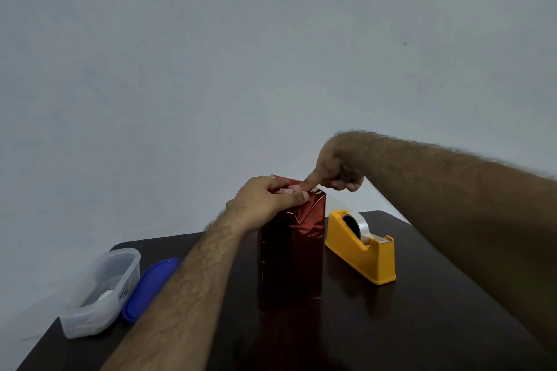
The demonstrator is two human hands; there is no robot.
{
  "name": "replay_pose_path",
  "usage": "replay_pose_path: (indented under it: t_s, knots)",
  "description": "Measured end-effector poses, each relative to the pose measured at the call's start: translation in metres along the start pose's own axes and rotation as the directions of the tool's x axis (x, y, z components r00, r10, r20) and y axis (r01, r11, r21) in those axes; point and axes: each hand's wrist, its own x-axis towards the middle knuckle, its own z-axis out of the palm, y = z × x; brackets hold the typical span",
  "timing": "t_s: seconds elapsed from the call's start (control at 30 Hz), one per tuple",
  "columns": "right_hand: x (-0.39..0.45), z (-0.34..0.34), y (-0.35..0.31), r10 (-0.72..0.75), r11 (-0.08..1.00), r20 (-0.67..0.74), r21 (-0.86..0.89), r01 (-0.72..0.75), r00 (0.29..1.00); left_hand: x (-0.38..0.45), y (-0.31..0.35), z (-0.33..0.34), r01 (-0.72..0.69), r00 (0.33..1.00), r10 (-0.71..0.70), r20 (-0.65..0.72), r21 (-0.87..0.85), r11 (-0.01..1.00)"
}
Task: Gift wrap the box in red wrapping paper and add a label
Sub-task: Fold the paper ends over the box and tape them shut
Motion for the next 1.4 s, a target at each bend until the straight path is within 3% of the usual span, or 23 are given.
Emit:
replay_pose_path:
  t_s: [0.1,0.2,0.33,0.5,0.8,1.0,1.1,1.2,1.33,1.4]
  knots:
    - [-0.001,-0.003,0.007,-0.010,0.999,-0.035,0.038,0.011,0.999,0.000,0.000,0.000,-0.003,1.000,0.003,-0.007,-0.004,1.000]
    - [-0.012,-0.003,0.005,-0.078,0.987,-0.114,0.128,0.092,0.990,0.002,-0.003,-0.002,0.010,1.000,-0.010,-0.012,-0.020,1.000]
    - [-0.017,0.008,-0.007,-0.168,0.958,-0.117,0.217,0.190,0.979,0.002,-0.005,-0.002,0.020,0.999,-0.021,-0.034,-0.026,0.999]
    - [-0.016,0.015,-0.012,-0.168,0.965,-0.131,0.180,0.190,0.977,-0.001,-0.001,0.001,0.024,0.999,-0.026,-0.039,-0.036,0.999]
    - [-0.004,0.026,-0.008,-0.031,0.906,-0.099,0.418,0.070,0.995,0.002,0.000,0.003,0.014,0.998,-0.015,-0.058,-0.017,1.000]
    - [0.003,0.029,-0.004,-0.169,0.847,-0.097,0.495,0.195,0.981,-0.005,0.007,0.001,0.033,0.999,-0.035,-0.024,-0.095,0.995]
    - [0.003,0.030,0.005,-0.255,0.728,-0.146,0.622,0.289,0.956,-0.009,0.009,-0.006,0.037,0.999,-0.036,0.008,-0.134,0.990]
    - [0.006,0.037,0.014,-0.355,0.514,-0.197,0.775,0.367,0.914,-0.009,0.008,-0.012,0.021,1.000,-0.019,0.008,-0.195,0.981]
    - [0.009,0.055,0.016,-0.446,0.100,-0.496,0.799,0.592,0.745,-0.014,0.001,-0.025,-0.017,1.000,0.020,0.012,-0.229,0.973]
    - [0.010,0.064,0.015,-0.456,0.017,-0.573,0.760,0.650,0.681,-0.015,-0.007,-0.035,-0.102,0.994,0.107,0.022,-0.154,0.983]
